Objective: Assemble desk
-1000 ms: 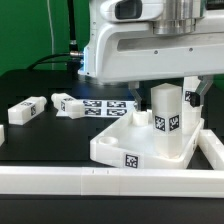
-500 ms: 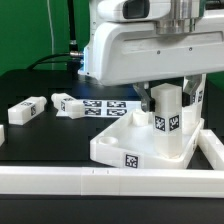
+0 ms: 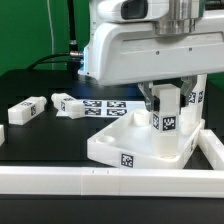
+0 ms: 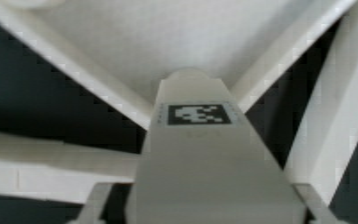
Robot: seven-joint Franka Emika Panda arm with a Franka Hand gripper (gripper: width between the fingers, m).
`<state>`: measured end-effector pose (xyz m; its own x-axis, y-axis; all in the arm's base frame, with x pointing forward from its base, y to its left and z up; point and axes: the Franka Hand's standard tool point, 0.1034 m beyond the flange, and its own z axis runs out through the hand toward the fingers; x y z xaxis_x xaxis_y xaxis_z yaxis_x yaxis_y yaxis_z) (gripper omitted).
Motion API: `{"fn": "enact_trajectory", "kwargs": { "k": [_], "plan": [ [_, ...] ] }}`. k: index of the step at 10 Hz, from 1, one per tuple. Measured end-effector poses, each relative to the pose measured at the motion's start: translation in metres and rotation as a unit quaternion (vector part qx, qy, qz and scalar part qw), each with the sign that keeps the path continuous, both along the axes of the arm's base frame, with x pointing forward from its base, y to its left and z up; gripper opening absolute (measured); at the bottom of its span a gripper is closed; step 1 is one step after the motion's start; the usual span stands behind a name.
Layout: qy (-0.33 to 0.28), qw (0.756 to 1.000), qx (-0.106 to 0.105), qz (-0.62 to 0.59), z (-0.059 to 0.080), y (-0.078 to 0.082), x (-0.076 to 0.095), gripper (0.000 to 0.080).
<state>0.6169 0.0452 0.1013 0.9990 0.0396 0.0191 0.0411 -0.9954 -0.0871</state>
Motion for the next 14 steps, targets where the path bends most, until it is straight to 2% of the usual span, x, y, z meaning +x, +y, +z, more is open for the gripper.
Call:
{"fn": "enact_trajectory", "kwargs": {
  "k": [3, 4, 7, 8, 11, 13, 14],
  "plan": [
    [0.005, 0.989, 0.016, -0.149, -0.0001, 0.0004, 0.0017, 0.0290],
    [0.009, 0.978, 0.023, -0.207, -0.0002, 0.0012, 0.0023, 0.0290],
    [0.025, 0.940, 0.029, -0.338, -0.0005, 0.0032, 0.0019, 0.0290],
    [0.032, 0.918, 0.030, -0.394, -0.0005, 0.0052, 0.0019, 0.0291],
    [0.043, 0.878, 0.031, -0.476, -0.0007, 0.0099, 0.0018, 0.0291],
    [0.043, 0.882, 0.031, -0.469, -0.0010, 0.0101, 0.0015, 0.0291],
    [0.041, 0.889, 0.031, -0.455, -0.0010, 0.0101, 0.0014, 0.0462]
  ]
}}
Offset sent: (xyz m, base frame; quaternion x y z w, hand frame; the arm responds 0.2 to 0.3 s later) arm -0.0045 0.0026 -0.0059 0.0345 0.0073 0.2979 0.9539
